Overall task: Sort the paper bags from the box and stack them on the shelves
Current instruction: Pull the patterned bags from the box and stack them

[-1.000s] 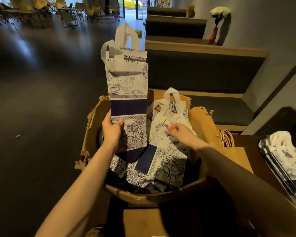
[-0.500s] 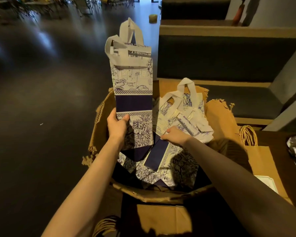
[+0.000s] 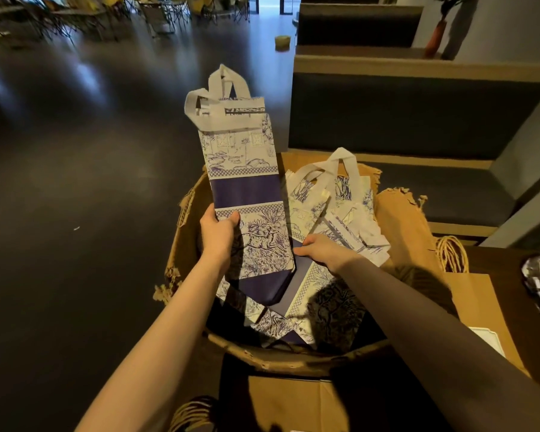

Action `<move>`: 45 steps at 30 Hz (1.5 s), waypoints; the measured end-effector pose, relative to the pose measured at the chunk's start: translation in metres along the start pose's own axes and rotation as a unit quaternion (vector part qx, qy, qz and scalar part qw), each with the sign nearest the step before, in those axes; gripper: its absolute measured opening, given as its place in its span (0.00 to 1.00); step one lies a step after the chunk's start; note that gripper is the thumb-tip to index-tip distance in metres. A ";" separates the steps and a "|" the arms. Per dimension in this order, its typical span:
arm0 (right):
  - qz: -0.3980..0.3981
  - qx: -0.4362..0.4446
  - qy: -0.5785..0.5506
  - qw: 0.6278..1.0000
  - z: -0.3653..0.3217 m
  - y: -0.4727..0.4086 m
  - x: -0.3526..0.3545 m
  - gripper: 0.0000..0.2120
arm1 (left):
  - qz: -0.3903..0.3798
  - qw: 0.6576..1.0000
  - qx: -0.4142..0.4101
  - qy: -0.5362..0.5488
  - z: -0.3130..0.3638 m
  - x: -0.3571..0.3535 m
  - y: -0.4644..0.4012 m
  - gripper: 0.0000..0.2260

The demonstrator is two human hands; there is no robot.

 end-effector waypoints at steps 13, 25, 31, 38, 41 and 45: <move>0.212 0.136 -0.073 0.965 -0.055 0.069 0.055 0.08 | -0.052 0.997 0.026 0.044 0.061 -0.014 0.015 0.12; 0.437 0.173 0.065 0.880 -0.072 0.165 0.130 0.12 | 0.022 0.987 -0.126 -0.096 0.110 -0.016 0.047 0.15; 0.466 0.190 -0.056 0.862 -0.059 0.182 0.149 0.07 | 0.037 0.989 -0.103 -0.098 0.105 -0.024 0.045 0.13; 0.376 0.195 -0.268 0.865 -0.067 0.192 0.157 0.15 | -0.141 0.985 0.028 0.098 0.108 -0.045 0.070 0.17; 0.345 0.184 -0.309 0.867 -0.069 0.181 0.155 0.14 | -0.218 0.970 0.056 0.097 0.109 -0.050 0.076 0.20; 0.309 0.166 -0.346 0.870 -0.074 0.172 0.150 0.21 | -0.294 0.949 0.055 0.103 0.114 -0.059 0.095 0.16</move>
Point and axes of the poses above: each hand's wrist, its own y-axis away from the middle knuckle, its own x-axis out of the back of the hand, z = x × y, the point moved 3 cm from there along -y, towards the middle knuckle
